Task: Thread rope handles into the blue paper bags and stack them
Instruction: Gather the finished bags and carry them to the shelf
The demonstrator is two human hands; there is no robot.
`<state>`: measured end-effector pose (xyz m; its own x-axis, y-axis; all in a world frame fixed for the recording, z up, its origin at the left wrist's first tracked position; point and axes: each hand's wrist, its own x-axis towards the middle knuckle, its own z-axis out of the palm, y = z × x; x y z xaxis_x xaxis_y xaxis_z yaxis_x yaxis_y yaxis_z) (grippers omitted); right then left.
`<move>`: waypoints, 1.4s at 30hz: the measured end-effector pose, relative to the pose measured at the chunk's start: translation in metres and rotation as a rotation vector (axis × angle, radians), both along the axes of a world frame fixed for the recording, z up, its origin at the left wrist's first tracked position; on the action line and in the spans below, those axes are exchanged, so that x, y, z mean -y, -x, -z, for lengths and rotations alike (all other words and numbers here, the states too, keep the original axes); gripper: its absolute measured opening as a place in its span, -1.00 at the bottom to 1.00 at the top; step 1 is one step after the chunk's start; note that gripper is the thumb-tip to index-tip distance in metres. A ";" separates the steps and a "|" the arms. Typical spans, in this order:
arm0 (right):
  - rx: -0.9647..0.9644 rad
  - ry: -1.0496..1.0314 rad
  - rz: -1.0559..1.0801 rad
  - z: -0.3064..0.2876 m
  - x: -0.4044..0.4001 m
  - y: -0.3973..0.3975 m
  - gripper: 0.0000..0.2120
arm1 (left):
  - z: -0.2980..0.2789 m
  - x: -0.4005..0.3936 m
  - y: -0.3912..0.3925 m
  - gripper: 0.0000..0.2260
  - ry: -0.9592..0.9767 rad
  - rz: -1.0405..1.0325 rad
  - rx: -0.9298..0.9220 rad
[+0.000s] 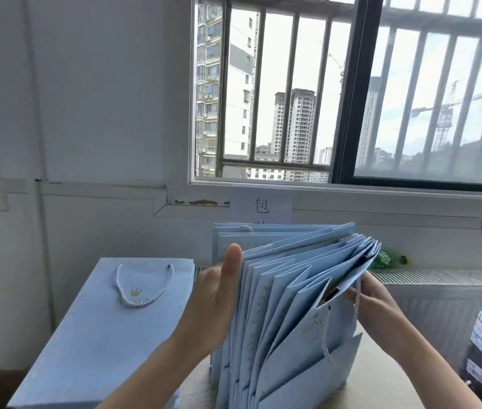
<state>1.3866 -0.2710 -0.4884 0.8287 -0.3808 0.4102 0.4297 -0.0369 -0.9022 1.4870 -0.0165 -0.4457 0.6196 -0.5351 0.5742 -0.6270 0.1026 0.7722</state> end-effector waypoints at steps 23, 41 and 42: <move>0.008 -0.006 -0.004 0.003 0.003 -0.001 -0.62 | 0.007 0.002 -0.010 -0.47 0.151 0.020 -0.021; -0.004 -0.054 -0.019 -0.003 -0.013 0.003 -0.56 | 0.064 0.005 -0.018 0.28 0.017 0.171 -0.113; -0.035 -0.069 -0.051 -0.005 -0.014 0.007 -0.55 | 0.064 0.007 -0.025 0.27 0.018 0.193 -0.163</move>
